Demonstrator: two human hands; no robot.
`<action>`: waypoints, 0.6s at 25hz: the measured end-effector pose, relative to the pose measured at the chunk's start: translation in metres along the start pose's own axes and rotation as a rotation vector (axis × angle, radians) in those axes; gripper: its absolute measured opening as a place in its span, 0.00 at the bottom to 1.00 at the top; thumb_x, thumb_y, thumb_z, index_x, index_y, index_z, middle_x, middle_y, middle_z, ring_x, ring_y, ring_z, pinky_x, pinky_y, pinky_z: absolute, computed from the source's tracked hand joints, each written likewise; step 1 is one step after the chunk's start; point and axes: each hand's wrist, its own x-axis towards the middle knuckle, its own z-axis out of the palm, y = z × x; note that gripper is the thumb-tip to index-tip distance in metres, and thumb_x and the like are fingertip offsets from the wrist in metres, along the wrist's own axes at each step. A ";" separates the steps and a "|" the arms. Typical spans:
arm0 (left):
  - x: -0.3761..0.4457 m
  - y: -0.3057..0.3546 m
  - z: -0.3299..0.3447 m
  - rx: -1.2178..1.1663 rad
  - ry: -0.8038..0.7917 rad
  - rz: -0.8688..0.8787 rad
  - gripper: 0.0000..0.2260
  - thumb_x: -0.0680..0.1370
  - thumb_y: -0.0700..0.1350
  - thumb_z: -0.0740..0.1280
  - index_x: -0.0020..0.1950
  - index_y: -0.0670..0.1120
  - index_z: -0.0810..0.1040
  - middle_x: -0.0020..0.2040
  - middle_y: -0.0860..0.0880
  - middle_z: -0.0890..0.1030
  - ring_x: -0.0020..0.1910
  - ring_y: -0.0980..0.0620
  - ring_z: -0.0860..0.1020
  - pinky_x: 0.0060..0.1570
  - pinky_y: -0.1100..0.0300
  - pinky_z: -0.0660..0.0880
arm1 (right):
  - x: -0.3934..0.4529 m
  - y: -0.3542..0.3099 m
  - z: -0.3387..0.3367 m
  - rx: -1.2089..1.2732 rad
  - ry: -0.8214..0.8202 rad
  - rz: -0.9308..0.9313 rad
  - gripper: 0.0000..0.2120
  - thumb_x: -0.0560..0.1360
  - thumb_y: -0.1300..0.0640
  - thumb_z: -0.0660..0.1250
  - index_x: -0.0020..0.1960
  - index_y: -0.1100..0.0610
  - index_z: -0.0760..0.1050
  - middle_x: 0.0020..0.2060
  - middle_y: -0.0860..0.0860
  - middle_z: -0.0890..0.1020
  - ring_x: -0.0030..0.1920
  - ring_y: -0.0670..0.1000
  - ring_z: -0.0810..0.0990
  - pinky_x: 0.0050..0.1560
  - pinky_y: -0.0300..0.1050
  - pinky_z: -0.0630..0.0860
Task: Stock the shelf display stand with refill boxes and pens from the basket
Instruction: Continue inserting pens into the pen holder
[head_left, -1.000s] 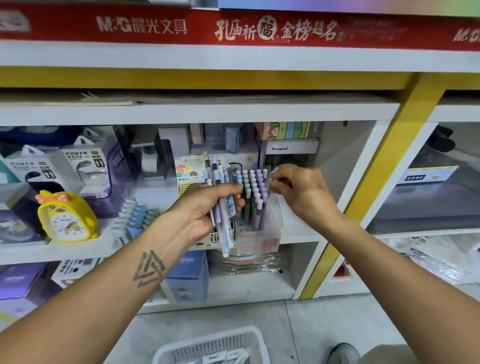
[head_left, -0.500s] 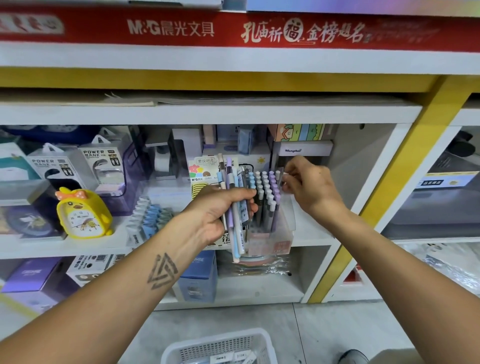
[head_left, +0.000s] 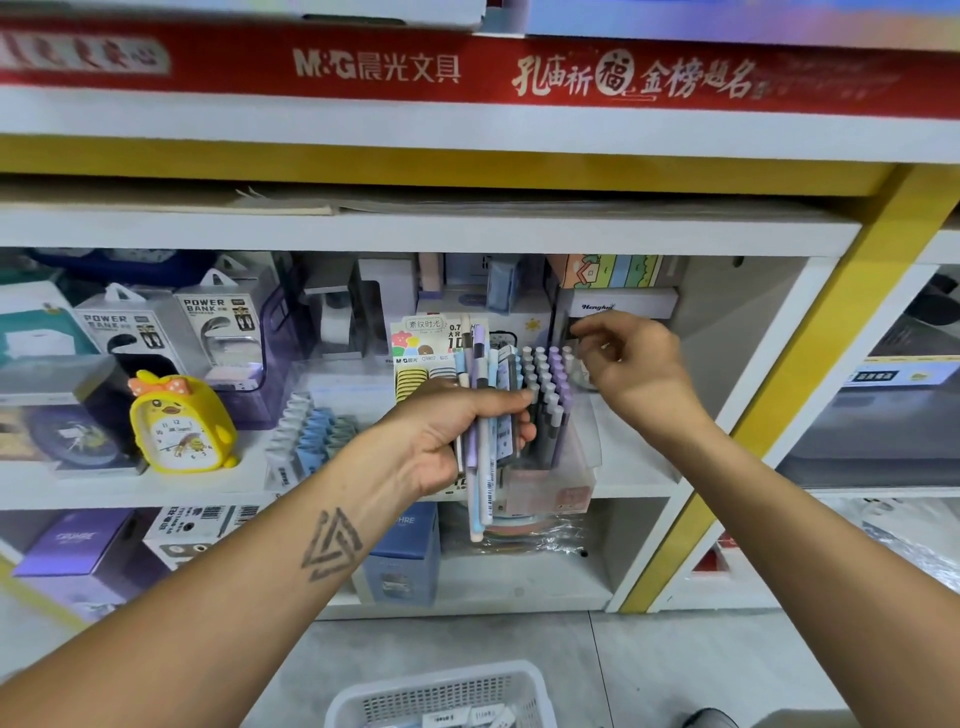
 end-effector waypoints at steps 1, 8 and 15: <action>0.000 0.000 0.000 0.003 -0.005 0.000 0.08 0.61 0.36 0.77 0.38 0.37 0.85 0.36 0.39 0.83 0.33 0.45 0.83 0.30 0.57 0.80 | -0.003 -0.008 0.001 0.136 -0.044 0.052 0.09 0.78 0.66 0.66 0.55 0.58 0.81 0.45 0.60 0.85 0.44 0.58 0.82 0.49 0.51 0.80; -0.003 0.002 0.000 0.023 -0.019 0.032 0.12 0.62 0.35 0.77 0.44 0.37 0.83 0.36 0.40 0.83 0.33 0.45 0.83 0.31 0.57 0.80 | -0.014 -0.032 0.011 0.360 -0.251 0.126 0.05 0.77 0.59 0.71 0.52 0.58 0.80 0.30 0.49 0.83 0.26 0.46 0.77 0.27 0.37 0.72; -0.001 0.011 -0.018 -0.022 0.111 0.038 0.12 0.71 0.33 0.73 0.53 0.32 0.81 0.42 0.38 0.83 0.32 0.47 0.83 0.29 0.57 0.80 | 0.006 0.014 -0.008 -0.371 -0.072 0.009 0.11 0.79 0.61 0.66 0.58 0.55 0.83 0.54 0.53 0.85 0.53 0.56 0.82 0.55 0.50 0.79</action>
